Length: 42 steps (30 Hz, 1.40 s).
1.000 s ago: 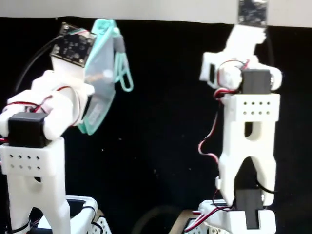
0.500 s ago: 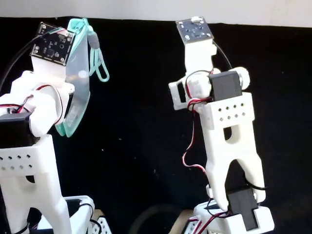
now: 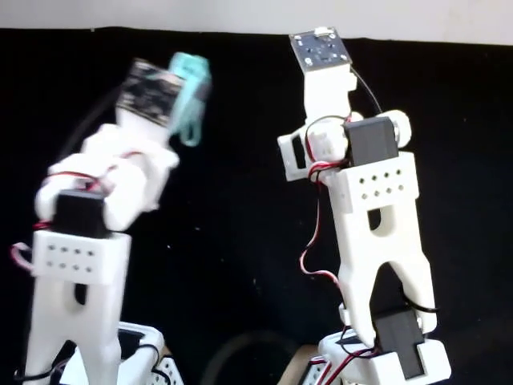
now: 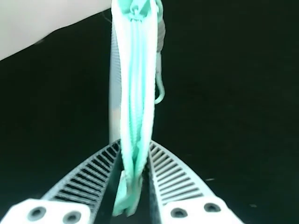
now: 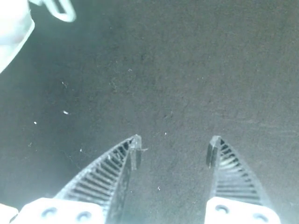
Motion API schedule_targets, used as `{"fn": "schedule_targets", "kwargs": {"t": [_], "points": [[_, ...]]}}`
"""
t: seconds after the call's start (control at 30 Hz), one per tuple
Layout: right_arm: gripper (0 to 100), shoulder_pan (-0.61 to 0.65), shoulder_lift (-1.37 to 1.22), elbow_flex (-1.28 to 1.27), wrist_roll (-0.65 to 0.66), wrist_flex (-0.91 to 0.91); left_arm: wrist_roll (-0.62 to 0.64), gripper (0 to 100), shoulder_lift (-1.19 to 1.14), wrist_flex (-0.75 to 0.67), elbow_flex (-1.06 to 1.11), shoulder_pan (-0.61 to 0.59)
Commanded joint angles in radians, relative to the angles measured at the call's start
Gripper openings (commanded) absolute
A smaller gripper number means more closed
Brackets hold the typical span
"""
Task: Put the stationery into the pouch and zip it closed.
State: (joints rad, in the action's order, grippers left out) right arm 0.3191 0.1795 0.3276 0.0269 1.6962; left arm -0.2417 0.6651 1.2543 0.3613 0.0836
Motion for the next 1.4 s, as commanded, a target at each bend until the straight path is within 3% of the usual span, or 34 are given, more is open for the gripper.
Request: {"fn": "schedule_targets", "kwargs": {"t": [0.0, 0.13, 0.4, 0.87, 1.13, 1.37], "points": [[23.5, -0.03, 0.065, 0.036, 0.009, 0.008, 0.031, 1, -0.007, -0.057, 0.056, 0.124], [23.5, -0.105, 0.183, 0.035, 0.009, 0.002, 0.026, 2, -0.007, -0.107, 0.124, 0.171], [23.5, -0.202, 0.249, 0.027, 0.009, 0.007, 0.028, 26, -0.007, -0.101, 0.177, 0.174], [23.5, -0.199, 0.251, -0.073, 0.009, -0.001, 0.023, 27, -0.005, 0.063, 0.074, 0.38], [23.4, -0.196, 0.263, -0.065, 0.003, 0.001, 0.028, 26, -0.001, 0.068, 0.038, 0.346], [14.6, -0.108, 0.317, -0.065, 0.003, -0.019, 0.025, 9, -0.002, 0.072, -0.124, 0.265]]}}
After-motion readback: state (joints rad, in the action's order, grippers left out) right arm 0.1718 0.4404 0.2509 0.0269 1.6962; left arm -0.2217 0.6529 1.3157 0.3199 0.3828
